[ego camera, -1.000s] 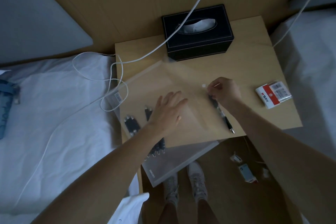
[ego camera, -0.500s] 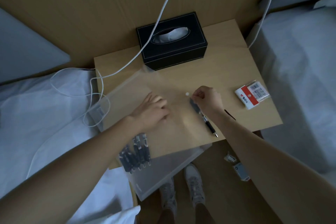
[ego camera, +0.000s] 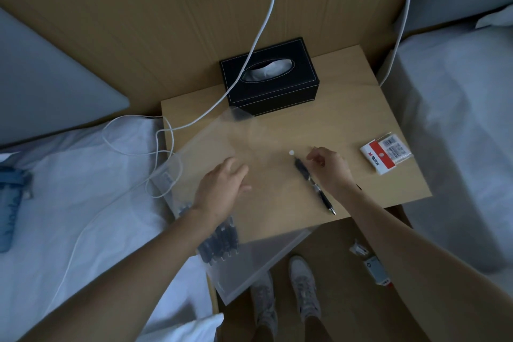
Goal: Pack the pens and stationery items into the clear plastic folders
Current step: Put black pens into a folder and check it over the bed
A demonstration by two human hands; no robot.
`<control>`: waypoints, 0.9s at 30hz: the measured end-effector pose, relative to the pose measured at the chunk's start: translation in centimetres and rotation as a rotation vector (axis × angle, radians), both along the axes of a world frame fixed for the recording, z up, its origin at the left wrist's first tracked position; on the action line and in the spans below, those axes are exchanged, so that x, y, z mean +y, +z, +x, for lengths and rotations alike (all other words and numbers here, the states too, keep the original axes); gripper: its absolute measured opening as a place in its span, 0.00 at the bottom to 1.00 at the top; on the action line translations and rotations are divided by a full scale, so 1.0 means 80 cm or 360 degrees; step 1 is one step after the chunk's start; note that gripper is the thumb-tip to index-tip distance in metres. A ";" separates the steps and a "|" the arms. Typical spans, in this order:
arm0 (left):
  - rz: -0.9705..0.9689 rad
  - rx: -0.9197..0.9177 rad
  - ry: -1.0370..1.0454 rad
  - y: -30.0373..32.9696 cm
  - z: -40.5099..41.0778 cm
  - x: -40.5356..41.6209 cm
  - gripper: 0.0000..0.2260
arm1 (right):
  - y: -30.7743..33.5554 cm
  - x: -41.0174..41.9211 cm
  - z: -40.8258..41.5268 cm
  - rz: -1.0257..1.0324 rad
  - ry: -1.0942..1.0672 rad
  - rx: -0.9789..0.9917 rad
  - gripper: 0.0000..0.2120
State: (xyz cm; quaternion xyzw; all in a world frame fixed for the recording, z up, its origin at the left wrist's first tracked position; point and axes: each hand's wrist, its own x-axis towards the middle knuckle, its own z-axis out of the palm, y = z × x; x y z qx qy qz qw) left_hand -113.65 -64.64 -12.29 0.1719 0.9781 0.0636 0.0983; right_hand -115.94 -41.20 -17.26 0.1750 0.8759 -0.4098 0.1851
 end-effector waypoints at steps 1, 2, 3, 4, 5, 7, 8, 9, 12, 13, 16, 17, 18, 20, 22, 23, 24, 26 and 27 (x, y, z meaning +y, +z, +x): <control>0.0035 0.0027 -0.0005 0.001 0.001 -0.002 0.11 | 0.000 0.002 0.005 0.0016 -0.0005 0.0013 0.11; 0.0068 0.0061 -0.0008 0.001 0.001 -0.005 0.11 | -0.002 0.003 0.012 0.0053 0.0003 0.0022 0.12; 0.0082 0.0096 -0.0018 0.000 0.001 -0.008 0.12 | -0.004 0.005 0.018 0.0106 0.0030 0.0024 0.11; 0.0085 0.0117 -0.0035 -0.001 0.001 -0.010 0.13 | -0.006 0.007 0.023 0.0164 0.0076 0.0012 0.11; 0.0087 0.0136 -0.0047 -0.001 0.002 -0.012 0.14 | -0.008 0.007 0.029 0.0218 0.0134 -0.0017 0.11; 0.0099 0.0177 -0.0062 -0.001 0.003 -0.014 0.14 | -0.012 0.005 0.038 0.0321 0.0273 -0.0111 0.11; 0.0093 0.0202 -0.0077 0.000 0.003 -0.014 0.15 | -0.013 0.003 0.041 0.0367 0.0330 -0.0141 0.11; 0.0085 0.0232 -0.0088 0.000 0.004 -0.014 0.15 | -0.014 0.001 0.044 0.0391 0.0357 -0.0152 0.12; 0.0061 0.0281 -0.0100 0.000 0.007 -0.014 0.16 | -0.014 -0.003 0.044 0.0374 0.0330 -0.0150 0.14; 0.0051 0.0294 -0.0102 0.001 0.008 -0.015 0.16 | -0.013 -0.002 0.043 0.0367 0.0316 -0.0144 0.14; 0.0040 0.0317 -0.0105 0.001 0.010 -0.019 0.15 | -0.012 0.005 0.043 0.0245 0.0193 -0.0067 0.16; 0.0043 0.0327 -0.0102 0.001 0.010 -0.020 0.15 | -0.011 0.008 0.042 0.0160 0.0123 -0.0046 0.17; 0.0045 0.0342 -0.0101 0.001 0.010 -0.021 0.15 | -0.008 0.011 0.042 0.0067 0.0040 -0.0044 0.18; 0.0051 0.0369 -0.0096 0.002 0.010 -0.021 0.15 | 0.000 0.018 0.037 -0.0100 -0.0131 -0.0063 0.20; 0.0062 0.0373 -0.0085 0.003 0.010 -0.021 0.15 | 0.009 0.025 0.031 -0.0193 -0.0214 -0.0041 0.19; 0.0064 0.0372 -0.0081 0.003 0.011 -0.021 0.15 | 0.014 0.029 0.028 -0.0223 -0.0225 -0.0006 0.18; 0.0063 0.0377 -0.0077 0.002 0.011 -0.020 0.15 | 0.020 0.031 0.026 -0.0247 -0.0229 0.0032 0.16; 0.0071 0.0393 -0.0070 0.000 0.011 -0.020 0.15 | 0.036 0.034 0.021 -0.0284 -0.0216 0.0098 0.12; 0.0085 0.0400 -0.0065 -0.001 0.012 -0.020 0.15 | 0.044 0.033 0.018 -0.0319 -0.0198 0.0128 0.11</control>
